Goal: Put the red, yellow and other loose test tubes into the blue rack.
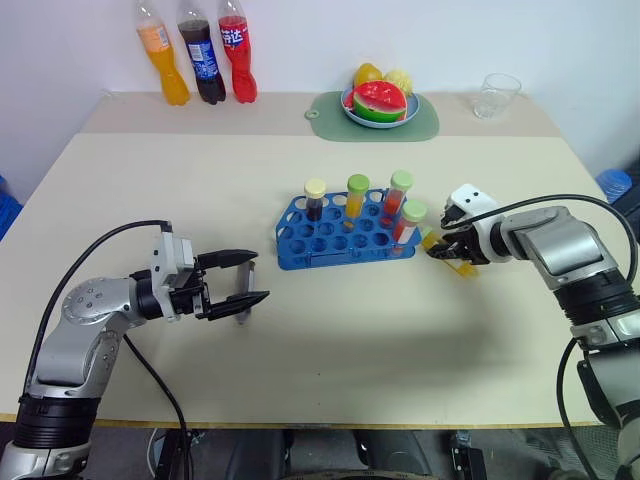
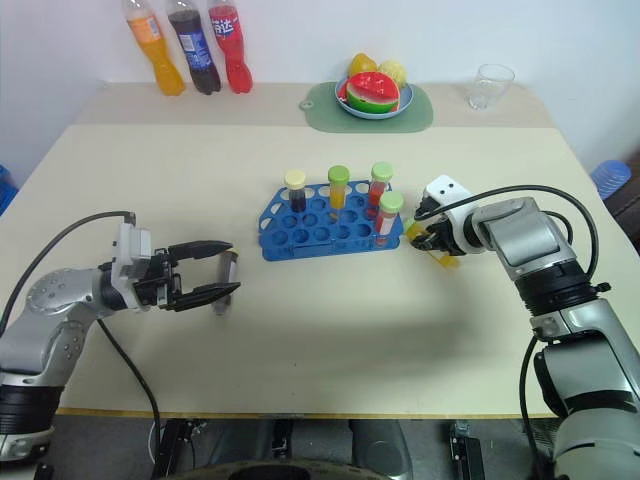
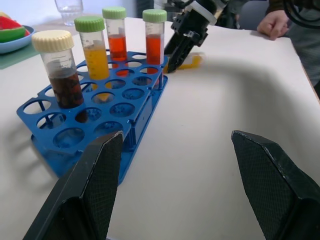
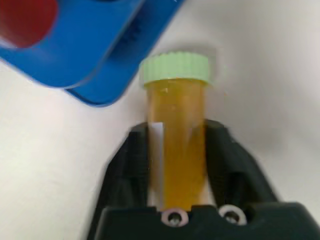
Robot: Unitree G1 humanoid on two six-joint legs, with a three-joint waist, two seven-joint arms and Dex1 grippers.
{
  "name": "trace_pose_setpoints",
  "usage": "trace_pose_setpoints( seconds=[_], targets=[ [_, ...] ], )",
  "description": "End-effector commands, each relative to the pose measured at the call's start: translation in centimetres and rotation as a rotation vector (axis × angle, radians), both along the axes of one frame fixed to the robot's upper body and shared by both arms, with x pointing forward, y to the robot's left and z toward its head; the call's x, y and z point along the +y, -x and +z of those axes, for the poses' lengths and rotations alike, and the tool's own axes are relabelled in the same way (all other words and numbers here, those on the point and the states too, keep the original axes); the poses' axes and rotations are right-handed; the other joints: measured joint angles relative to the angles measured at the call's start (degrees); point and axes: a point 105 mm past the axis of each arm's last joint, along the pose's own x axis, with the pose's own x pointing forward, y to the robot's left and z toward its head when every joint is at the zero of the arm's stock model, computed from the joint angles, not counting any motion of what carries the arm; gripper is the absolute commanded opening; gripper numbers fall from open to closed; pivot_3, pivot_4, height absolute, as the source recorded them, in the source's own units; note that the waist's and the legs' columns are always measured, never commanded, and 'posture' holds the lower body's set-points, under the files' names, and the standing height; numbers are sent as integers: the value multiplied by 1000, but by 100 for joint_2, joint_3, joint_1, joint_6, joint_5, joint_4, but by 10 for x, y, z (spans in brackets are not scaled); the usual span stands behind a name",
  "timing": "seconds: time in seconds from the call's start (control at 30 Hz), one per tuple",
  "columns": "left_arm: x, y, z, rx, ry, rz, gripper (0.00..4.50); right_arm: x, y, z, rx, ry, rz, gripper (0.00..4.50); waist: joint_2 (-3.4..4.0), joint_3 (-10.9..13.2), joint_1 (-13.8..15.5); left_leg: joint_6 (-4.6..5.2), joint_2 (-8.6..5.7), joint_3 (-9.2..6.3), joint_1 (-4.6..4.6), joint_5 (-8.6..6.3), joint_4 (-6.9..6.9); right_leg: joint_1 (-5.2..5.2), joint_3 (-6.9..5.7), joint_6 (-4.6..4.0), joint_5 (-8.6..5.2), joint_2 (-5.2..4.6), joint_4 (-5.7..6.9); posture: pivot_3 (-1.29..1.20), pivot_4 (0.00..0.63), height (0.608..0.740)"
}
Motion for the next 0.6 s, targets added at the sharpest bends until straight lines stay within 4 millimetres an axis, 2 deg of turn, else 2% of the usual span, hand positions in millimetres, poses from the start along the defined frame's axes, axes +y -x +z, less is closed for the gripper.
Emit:
trace_pose_setpoints(
  seconds=[0.03, 0.13, 0.23, 0.33, 0.43, 0.57, 0.6],
  targets=[
    [2, 3, 10, -40, 0, 2, 3580, -15, 11, -17, 38, 103, 39, 1102, -3, -2, 22, 0, 0, 0, 1, 0, 0, 2, 0, 0, 0, -1, 0, 0, 150, 740],
    [1, 2, 9, -39, 2, 2, 3580, -24, 19, -11, -11, 132, 95, 1102, -5, -3, 129, 0, -2, 0, 0, 0, 0, 3, 0, 0, -1, -3, -3, 0, 150, 740],
    [1, 1, 9, -39, 6, 3, 3580, -24, 38, -2, -63, 46, 173, 1102, -6, -4, 238, 0, -5, -5, -2, 0, 1, 8, -3, -2, -2, -7, -9, 0, 150, 740],
    [0, -1, 8, -39, 10, 3, 3580, -7, 69, 8, -117, -172, 316, 1102, -9, -5, 285, 3, -7, -3, -4, -2, 1, 12, -3, -2, -2, -6, -15, 0, 150, 740],
    [-3, -3, 7, -37, 17, -11, 3580, 27, 97, 30, -229, -469, 467, 1102, -14, -1, 250, 5, -7, -6, 5, -3, 0, 21, -6, 0, -2, 6, -15, 0, 150, 740],
    [-6, -7, 8, -38, 20, -27, 3580, 62, 98, 53, -384, -685, 538, 1102, -11, 2, 86, 5, 7, -1, 20, -3, 6, 24, 4, -5, 2, 25, -4, 0, 150, 740],
    [-6, -9, 8, -39, 22, -31, 3580, 76, 89, 60, -487, -732, 532, 1102, -11, 3, 70, 4, 10, -2, 23, -2, 10, 26, 4, -11, 5, 32, -4, 0, 150, 740]
  ],
)
